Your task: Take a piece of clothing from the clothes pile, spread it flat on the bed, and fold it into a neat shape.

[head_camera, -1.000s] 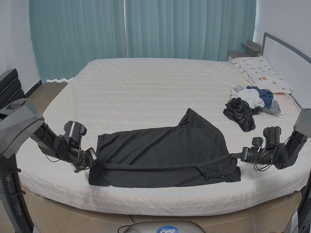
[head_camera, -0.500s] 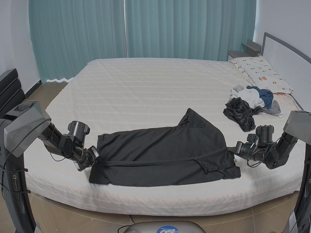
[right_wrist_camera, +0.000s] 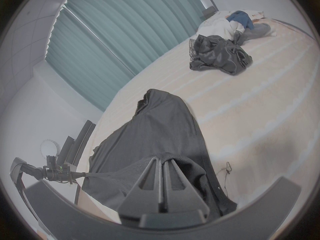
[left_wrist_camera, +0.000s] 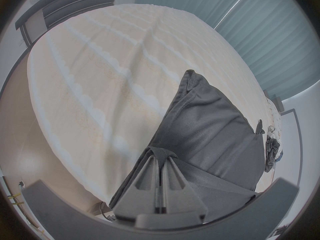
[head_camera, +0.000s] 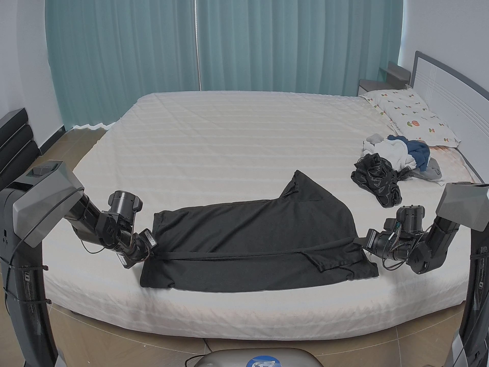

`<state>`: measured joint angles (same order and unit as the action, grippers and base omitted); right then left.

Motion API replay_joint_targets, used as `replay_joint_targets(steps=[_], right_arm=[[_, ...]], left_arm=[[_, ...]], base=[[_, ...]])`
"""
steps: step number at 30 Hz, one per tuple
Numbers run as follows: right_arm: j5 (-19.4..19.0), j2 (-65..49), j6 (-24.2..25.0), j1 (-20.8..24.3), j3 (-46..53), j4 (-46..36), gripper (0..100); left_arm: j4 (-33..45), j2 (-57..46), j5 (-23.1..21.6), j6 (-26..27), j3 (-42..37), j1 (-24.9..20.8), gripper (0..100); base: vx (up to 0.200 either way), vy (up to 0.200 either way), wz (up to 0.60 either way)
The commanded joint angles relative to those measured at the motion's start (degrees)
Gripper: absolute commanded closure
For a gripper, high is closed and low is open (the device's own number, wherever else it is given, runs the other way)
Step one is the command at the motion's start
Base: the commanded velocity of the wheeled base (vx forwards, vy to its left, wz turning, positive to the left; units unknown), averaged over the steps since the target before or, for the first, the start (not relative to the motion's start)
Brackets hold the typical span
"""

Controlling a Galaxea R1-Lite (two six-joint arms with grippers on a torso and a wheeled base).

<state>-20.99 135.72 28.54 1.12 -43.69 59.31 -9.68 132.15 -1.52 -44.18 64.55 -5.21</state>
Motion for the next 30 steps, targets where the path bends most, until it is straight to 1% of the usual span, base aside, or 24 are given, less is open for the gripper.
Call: replay_joint_targets(steps=[1, 4, 9, 10, 13, 17, 20, 21, 25, 28, 30], right_arm=[[-0.01, 0.69, 0.11, 0.11, -0.08, 0.02, 100], [0.25, 0.69, 0.11, -0.07, 0.01, 0.11, 100], [0.25, 0.16, 0.47, -0.51, 1.15, 1.43, 100], [0.25, -0.28, 1.43, -0.59, 2.38, 3.36, 100], [0.25, -2.39, 3.1, -0.59, 5.72, 7.23, 100], [0.16, -6.43, 3.1, -0.68, 10.73, 9.69, 100], [-0.1, -8.89, 3.1, -0.86, 12.93, 10.39, 100], [-0.28, -11.09, 3.01, -1.47, 15.04, 10.74, 100], [-0.28, -14.17, 2.93, -1.56, 18.73, 10.83, 100], [-0.28, -15.13, 2.75, -2.0, 20.75, 10.83, 100], [-0.19, -15.4, 2.49, -2.35, 22.07, 10.83, 100]], left_arm=[[-0.25, 0.31, -0.06, -0.47, 0.93, 0.02, 100], [-0.25, -0.22, -0.06, -2.23, 1.11, -0.07, 100], [0.63, -3.65, -0.15, -2.49, -0.83, 0.02, 100], [1.42, -5.94, -0.23, -2.32, -3.2, 0.02, 100], [3.44, -10.07, -0.41, -1.79, -6.45, -0.33, 100], [7.66, -15.6, -1.11, 0.32, -9.18, -0.33, 100], [10.12, -17.98, -1.29, 0.76, -9.79, -0.33, 100], [13.28, -19.73, -1.82, 1.2, -10.23, -0.33, 100], [19.44, -21.05, -3.05, 4.19, -10.5, -0.33, 100], [21.37, -20.96, -3.49, 4.36, -10.58, -0.33, 100], [22.95, -20.96, -4.8, 4.36, -10.67, -0.33, 100]], base=[[0.0, 0.0, 0.0], [0.0, 0.0, 0.0], [0.0, 0.0, 0.0], [0.0, 0.0, 0.0], [0.0, 0.0, 0.0], [0.0, 0.0, 0.0], [0.0, 0.0, 0.0], [0.0, 0.0, 0.0], [0.0, 0.0, 0.0], [0.0, 0.0, 0.0], [0.0, 0.0, 0.0]])
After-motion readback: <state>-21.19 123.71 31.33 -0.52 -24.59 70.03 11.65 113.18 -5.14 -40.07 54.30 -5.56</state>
